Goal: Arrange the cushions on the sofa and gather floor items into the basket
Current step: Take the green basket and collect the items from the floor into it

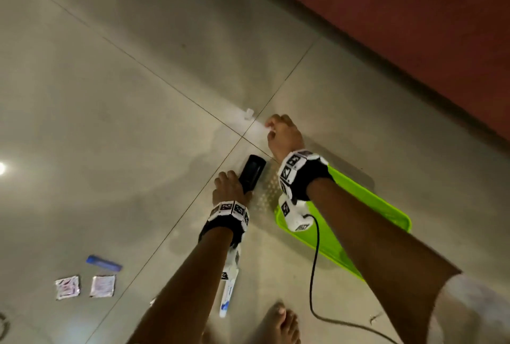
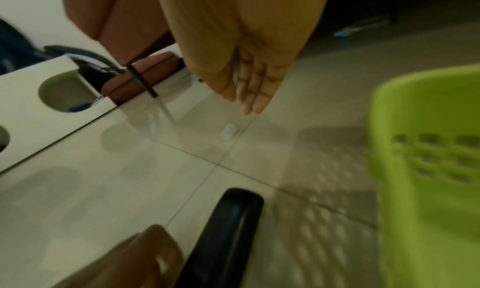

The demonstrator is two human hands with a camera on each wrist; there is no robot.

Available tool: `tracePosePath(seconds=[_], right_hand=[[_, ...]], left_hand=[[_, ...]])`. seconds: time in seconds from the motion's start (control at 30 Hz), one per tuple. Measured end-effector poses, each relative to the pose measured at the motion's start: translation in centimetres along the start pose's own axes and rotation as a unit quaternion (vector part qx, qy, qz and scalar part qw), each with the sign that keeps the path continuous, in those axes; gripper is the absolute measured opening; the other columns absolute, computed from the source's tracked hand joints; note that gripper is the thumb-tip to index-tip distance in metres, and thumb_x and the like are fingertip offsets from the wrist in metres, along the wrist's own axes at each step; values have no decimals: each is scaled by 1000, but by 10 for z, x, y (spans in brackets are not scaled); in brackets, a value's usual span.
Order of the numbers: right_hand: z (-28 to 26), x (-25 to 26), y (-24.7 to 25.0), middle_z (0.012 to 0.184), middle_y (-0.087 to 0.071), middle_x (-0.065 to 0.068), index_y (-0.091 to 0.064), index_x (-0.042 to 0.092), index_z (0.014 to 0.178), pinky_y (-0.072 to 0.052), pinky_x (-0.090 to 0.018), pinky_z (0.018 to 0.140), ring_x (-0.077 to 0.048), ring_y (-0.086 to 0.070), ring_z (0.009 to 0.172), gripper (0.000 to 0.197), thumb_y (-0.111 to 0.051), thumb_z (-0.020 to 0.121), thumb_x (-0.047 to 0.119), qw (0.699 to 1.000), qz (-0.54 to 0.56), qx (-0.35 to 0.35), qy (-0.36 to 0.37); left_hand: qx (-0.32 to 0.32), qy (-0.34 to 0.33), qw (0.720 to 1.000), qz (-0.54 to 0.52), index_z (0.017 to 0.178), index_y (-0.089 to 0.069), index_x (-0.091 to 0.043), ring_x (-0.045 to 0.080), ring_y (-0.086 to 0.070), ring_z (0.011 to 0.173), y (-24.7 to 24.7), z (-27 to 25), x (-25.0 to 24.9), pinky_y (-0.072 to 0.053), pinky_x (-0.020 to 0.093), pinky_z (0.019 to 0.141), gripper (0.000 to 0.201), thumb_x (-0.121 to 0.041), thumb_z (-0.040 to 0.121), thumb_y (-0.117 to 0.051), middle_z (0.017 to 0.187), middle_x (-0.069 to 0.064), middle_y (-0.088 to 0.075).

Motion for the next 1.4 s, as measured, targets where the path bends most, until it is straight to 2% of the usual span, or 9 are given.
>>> tracePosePath(seconds=[0.17, 0.4, 0.57, 0.7, 0.9, 1.0, 1.13, 1.3, 1.4], right_hand=[[64, 34, -30, 138, -37, -16, -42, 13, 133, -48, -42, 92, -39, -58, 106, 46, -46, 89, 3, 992, -93, 63, 59], [88, 41, -71, 125, -48, -20, -60, -1, 109, -50, -41, 90, -38, -60, 106, 26, -44, 88, 0, 966, -218, 117, 80], [42, 22, -37, 99, -54, -9, -66, 4, 87, -46, -20, 74, -15, -59, 78, 11, -57, 83, 7, 995, 90, -7, -43], [-66, -28, 9, 54, -61, 6, -56, 13, 63, -44, -12, 41, 3, -51, 38, 29, -54, 86, -5, 866, 458, -70, -185], [-197, -158, 44, 30, -50, 4, -56, 14, 70, -45, -16, 34, -1, -48, 27, 39, -35, 90, -11, 771, 459, -139, -419], [-207, -198, 32, 42, -48, -7, -49, 9, 71, -43, -15, 28, -6, -48, 23, 39, -27, 91, -15, 725, 497, -105, -464], [-195, -234, 5, 24, -44, -2, -45, 10, 70, -40, -15, 25, -12, -46, 19, 35, -26, 95, -6, 687, 538, -32, -488], [-175, -247, -9, 30, -47, -3, -40, 12, 66, -33, -10, 29, -10, -45, 21, 37, -19, 97, 14, 721, 538, -28, -436], [-173, -234, -9, 65, -50, -5, -49, 8, 78, -37, -21, 44, -9, -54, 42, 23, -38, 90, -8, 757, 494, -56, -423]], left_hand=[[29, -70, 997, 27, 128, -34, -5, 34, -47, 117, -9, 21, 0, -47, 44, 91, 71, -36, 75, -70, 128, 14, -44], [2, 2, 976, -219, 106, -31, -7, 39, -65, 88, 19, 21, 18, -44, 34, 65, 48, -25, 75, -64, 99, 18, -65], [-6, 9, 949, -314, 113, -37, -6, 35, -63, 79, 40, -24, 24, -42, 31, 65, 45, -21, 80, -65, 99, 18, -66], [48, -69, 942, -324, 116, -41, -1, 38, -65, 88, 47, -86, -13, -37, 27, 63, 44, -12, 81, -66, 94, 21, -65], [123, -228, 963, -74, 132, -37, -18, 38, -60, 103, 19, -128, -102, -49, 45, 79, 47, -13, 88, -52, 127, 11, -50], [117, -309, 941, 77, 134, -39, -21, 35, -58, 109, -9, -114, -147, -49, 44, 85, 51, -8, 87, -53, 128, 10, -49], [74, -361, 907, 203, 125, -51, -18, 31, -54, 119, -51, -83, -191, -35, 43, 103, 37, -5, 92, -41, 129, 9, -56], [60, -327, 921, 203, 131, -46, -16, 31, -48, 126, -81, -53, -191, -31, 44, 108, 48, -4, 85, -50, 135, 11, -52], [42, -362, 912, 188, 133, -43, -12, 34, -44, 127, -84, -73, -175, -29, 47, 109, 51, -5, 84, -52, 135, 15, -48]])
Point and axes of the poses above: each hand's wrist, its own z-axis towards the middle knuckle, its own y-axis out of the back of the hand, x = y × z, the point moved 4 cm from there along z, towards the middle knuckle
